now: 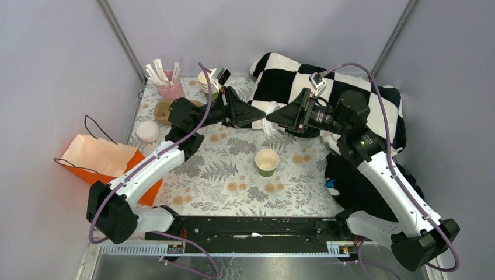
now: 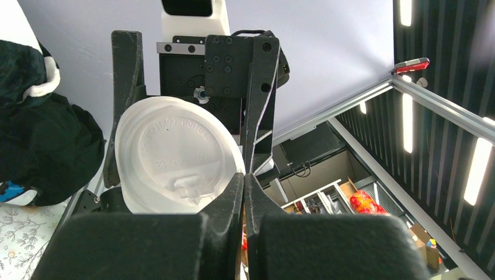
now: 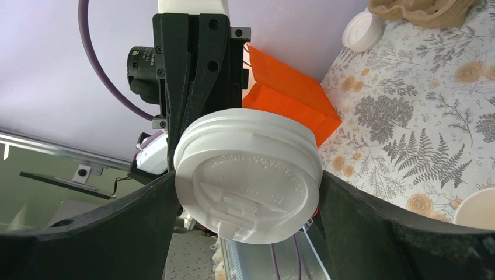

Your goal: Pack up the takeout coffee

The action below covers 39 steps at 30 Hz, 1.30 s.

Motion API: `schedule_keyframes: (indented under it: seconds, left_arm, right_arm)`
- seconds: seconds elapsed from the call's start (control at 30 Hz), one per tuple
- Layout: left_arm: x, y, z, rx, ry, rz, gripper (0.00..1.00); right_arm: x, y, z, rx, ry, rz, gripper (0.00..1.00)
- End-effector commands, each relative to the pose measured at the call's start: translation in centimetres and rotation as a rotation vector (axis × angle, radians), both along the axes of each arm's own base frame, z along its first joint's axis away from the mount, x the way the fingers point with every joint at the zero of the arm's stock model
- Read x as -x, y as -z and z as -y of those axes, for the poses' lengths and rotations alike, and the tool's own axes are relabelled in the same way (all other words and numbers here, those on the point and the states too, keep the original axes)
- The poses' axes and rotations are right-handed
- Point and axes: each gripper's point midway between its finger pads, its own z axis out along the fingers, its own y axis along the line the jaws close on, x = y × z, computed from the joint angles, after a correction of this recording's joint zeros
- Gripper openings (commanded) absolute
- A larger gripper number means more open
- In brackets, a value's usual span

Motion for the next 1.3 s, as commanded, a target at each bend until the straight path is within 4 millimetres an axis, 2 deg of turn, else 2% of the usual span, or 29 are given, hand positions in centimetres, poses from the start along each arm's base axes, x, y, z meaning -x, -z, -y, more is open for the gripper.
schedule_keyframes:
  seconds: [0.0, 0.17, 0.3, 0.4, 0.53, 0.67, 0.73, 0.9, 1.27]
  left_arm:
    - [0.6, -1.7, -0.3, 0.017, -0.013, 0.093, 0.08]
    - [0.5, -0.6, -0.4, -0.023, -0.04, 0.084, 0.21]
    - [0.2, -0.3, -0.3, -0.025, -0.046, 0.074, 0.27]
    - [0.2, -0.5, -0.3, -0.009, -0.041, 0.073, 0.22]
    - [0.0, -0.4, -0.1, -0.014, -0.033, 0.075, 0.08]
    - [-0.2, -0.4, -0.3, -0.01, -0.04, 0.074, 0.0]
    - [-0.4, -0.5, -0.6, 0.003, -0.05, 0.074, 0.0]
    - [-0.3, -1.0, -1.3, 0.051, -0.046, 0.067, 0.0]
    - [-0.4, -1.0, -1.4, 0.071, -0.04, 0.044, 0.0]
  right_arm:
    - [-0.7, -0.4, 0.4, 0.042, 0.045, 0.02, 0.89]
    - [-0.9, 0.3, 0.6, 0.071, 0.055, 0.005, 0.88]
    - [-0.9, 0.4, 0.4, 0.072, 0.042, -0.001, 0.87]
    - [-0.9, 0.5, 0.2, 0.07, 0.032, 0.0, 0.87]
    - [-0.8, 0.4, 0.2, 0.067, 0.025, 0.004, 0.89]
    - [-0.8, 0.4, 0.3, 0.074, 0.031, 0.005, 0.93]
    - [-0.9, 0.5, 0.7, 0.097, 0.056, 0.01, 0.99]
    - [-0.8, 0.4, 1.6, 0.154, 0.102, 0.032, 1.0]
    - [-0.4, -0.7, 0.5, 0.081, 0.028, 0.075, 1.0]
